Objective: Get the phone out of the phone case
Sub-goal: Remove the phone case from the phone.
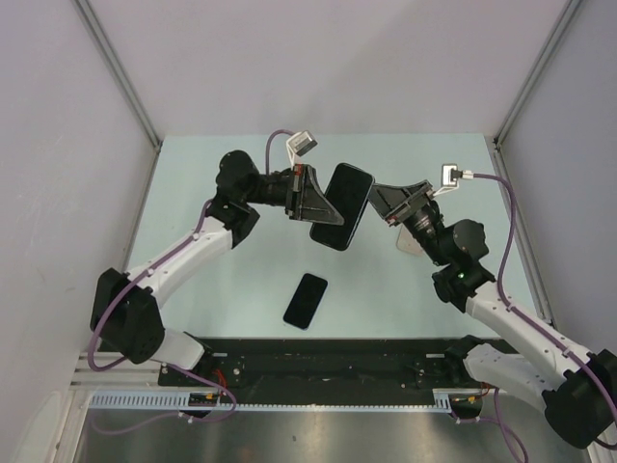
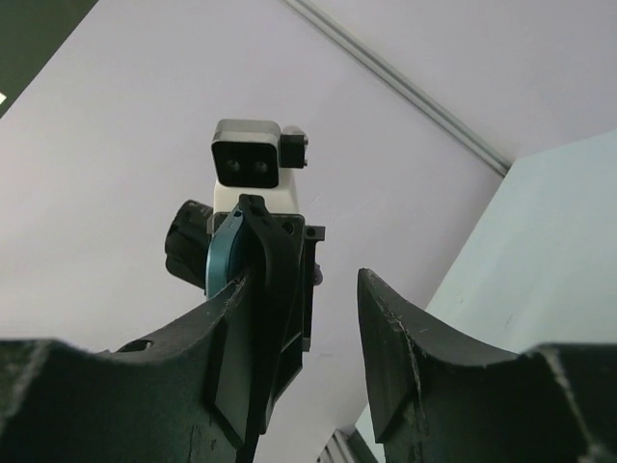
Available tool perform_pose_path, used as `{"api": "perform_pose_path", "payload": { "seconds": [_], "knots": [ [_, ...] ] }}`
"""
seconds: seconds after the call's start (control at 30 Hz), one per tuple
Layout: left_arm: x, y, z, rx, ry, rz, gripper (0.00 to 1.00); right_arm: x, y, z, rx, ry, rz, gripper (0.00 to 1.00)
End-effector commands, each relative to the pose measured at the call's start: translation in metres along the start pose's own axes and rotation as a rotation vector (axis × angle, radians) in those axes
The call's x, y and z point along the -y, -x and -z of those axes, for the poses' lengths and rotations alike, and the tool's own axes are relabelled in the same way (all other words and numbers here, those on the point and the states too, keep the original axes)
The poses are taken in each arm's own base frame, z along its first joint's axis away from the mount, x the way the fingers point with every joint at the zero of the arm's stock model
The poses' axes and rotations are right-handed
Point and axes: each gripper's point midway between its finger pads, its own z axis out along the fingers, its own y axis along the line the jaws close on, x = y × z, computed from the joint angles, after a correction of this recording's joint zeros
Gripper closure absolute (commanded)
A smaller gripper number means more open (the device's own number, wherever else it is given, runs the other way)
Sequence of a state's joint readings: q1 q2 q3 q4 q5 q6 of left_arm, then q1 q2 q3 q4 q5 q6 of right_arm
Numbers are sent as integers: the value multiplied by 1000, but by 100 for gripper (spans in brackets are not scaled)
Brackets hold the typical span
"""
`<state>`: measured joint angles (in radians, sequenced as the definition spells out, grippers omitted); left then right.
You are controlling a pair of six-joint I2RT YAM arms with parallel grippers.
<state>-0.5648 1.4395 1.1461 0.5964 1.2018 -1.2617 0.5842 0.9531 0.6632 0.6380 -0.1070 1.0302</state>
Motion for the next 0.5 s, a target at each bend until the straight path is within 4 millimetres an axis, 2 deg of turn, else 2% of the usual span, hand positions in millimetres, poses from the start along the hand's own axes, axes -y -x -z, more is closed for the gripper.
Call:
{"api": "perform_pose_path", "payload": {
  "seconds": [0.0,0.03,0.17,0.27,0.3,0.4,0.47],
  "knots": [
    [97,53,-4,234,-103,-469,100,73,-131,51,-561,-163,-79,53],
    [94,55,-3,236,-98,-463,100,66,-133,51,-577,-122,-88,53],
    [80,56,-5,228,-102,-420,100,64,-147,53,-631,-73,-140,56],
    [66,56,-6,224,-97,-394,100,63,-157,54,-655,-35,-189,66],
    [60,56,-6,225,-85,-380,100,63,-158,54,-655,-32,-201,78],
    [41,57,-5,228,-56,-354,100,66,-159,53,-635,-30,-227,100],
    [28,55,-4,229,-35,-331,100,72,-156,50,-605,-51,-225,100]
  ]
}}
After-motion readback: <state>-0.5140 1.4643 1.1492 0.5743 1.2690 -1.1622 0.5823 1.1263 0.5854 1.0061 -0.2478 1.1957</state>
